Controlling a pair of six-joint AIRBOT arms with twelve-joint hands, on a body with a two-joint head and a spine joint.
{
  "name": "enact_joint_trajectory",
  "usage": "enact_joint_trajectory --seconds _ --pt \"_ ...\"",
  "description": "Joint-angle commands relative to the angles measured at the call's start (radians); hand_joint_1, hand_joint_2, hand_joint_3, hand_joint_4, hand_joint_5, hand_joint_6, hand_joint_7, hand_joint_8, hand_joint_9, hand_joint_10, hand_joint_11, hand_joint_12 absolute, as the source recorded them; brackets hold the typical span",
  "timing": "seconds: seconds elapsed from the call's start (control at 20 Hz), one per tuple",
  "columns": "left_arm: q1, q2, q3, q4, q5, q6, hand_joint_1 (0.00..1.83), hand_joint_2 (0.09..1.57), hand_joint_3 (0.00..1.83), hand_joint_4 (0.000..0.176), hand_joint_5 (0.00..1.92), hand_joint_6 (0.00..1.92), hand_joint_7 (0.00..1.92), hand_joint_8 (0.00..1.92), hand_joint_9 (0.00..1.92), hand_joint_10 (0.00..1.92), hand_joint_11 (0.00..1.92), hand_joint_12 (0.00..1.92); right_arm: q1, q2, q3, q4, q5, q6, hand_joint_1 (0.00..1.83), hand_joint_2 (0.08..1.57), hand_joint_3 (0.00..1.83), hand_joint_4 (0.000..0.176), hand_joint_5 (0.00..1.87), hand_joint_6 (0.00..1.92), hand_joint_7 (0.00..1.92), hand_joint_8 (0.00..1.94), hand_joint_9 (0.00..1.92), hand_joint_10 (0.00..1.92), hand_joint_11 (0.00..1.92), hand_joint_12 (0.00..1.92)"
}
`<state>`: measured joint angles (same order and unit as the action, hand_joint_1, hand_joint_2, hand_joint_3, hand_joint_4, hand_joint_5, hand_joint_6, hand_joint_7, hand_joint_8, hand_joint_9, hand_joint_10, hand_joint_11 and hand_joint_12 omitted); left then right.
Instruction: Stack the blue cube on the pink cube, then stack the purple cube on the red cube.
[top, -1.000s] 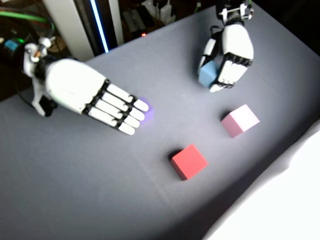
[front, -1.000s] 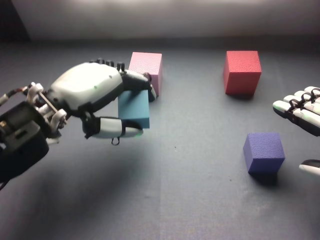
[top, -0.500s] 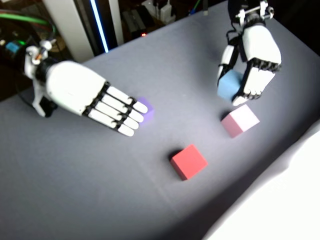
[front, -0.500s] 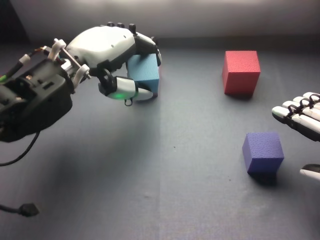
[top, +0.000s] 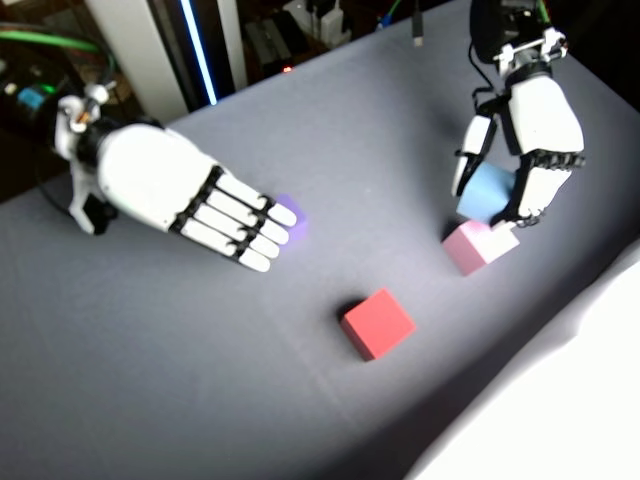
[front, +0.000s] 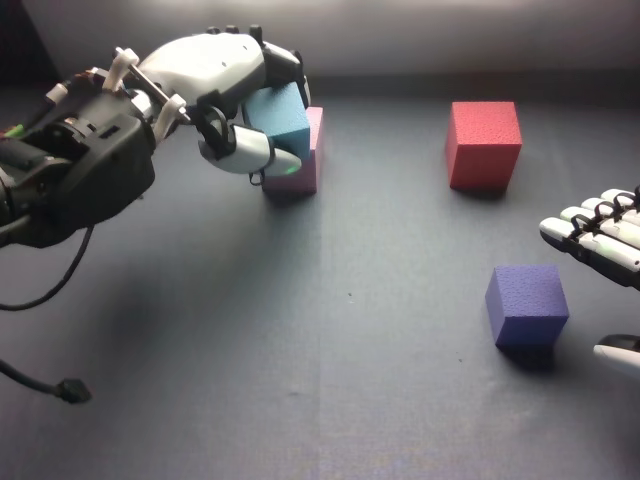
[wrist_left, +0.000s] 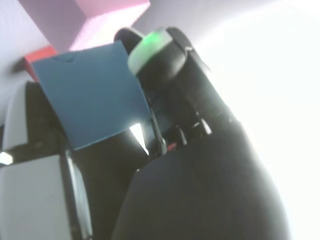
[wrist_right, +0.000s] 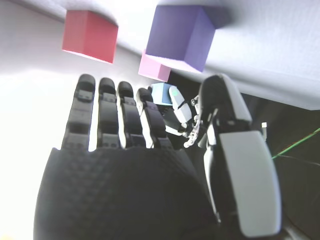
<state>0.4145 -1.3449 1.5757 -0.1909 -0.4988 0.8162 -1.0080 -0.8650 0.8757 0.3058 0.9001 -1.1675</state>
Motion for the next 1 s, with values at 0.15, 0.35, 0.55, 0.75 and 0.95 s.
enact_joint_trajectory --seconds 0.15,0.35,0.55,0.75,0.95 --pt "-0.029 -0.007 0.032 -0.019 -0.088 0.001 1.11 1.21 0.0 0.0 0.81 1.25 1.09 1.92 1.29 1.92 1.4 1.92 0.004 -0.003 0.004 -0.01 0.109 0.002 0.71 1.31 0.0 0.0 0.0 0.0 0.0 0.0 0.0 0.0 0.0 0.0" --pt "-0.037 -0.035 0.068 -0.039 -0.055 0.001 1.12 1.19 0.0 0.0 0.83 1.21 1.14 1.92 1.33 1.92 1.44 1.92 0.004 -0.007 0.006 -0.011 0.108 0.003 0.73 1.32 0.0 0.0 0.0 0.0 0.0 0.0 0.0 0.0 0.0 0.0" --pt "-0.034 -0.047 0.089 -0.057 -0.036 0.001 1.11 1.2 0.0 0.0 0.82 1.24 0.93 1.92 1.1 1.92 1.22 1.92 0.004 -0.009 0.007 -0.015 0.108 0.006 0.69 1.32 0.0 0.0 0.0 0.0 0.0 0.0 0.0 0.0 0.0 0.0" --pt "-0.035 -0.048 0.097 -0.063 -0.029 0.001 1.11 1.21 0.0 0.0 0.8 1.26 0.85 1.92 1.0 1.92 1.1 1.92 0.004 -0.012 0.007 -0.017 0.105 0.007 0.64 1.33 0.0 0.0 0.0 0.0 0.0 0.0 0.0 0.0 0.0 0.0" --pt "-0.032 -0.043 0.098 -0.073 -0.034 0.001 1.11 1.2 0.0 0.0 0.81 1.24 1.07 1.92 1.25 1.92 1.33 1.92 0.004 -0.014 0.008 -0.02 0.105 0.01 0.68 1.32 0.0 0.0 0.0 0.0 0.0 0.0 0.0 0.0 0.0 0.0"
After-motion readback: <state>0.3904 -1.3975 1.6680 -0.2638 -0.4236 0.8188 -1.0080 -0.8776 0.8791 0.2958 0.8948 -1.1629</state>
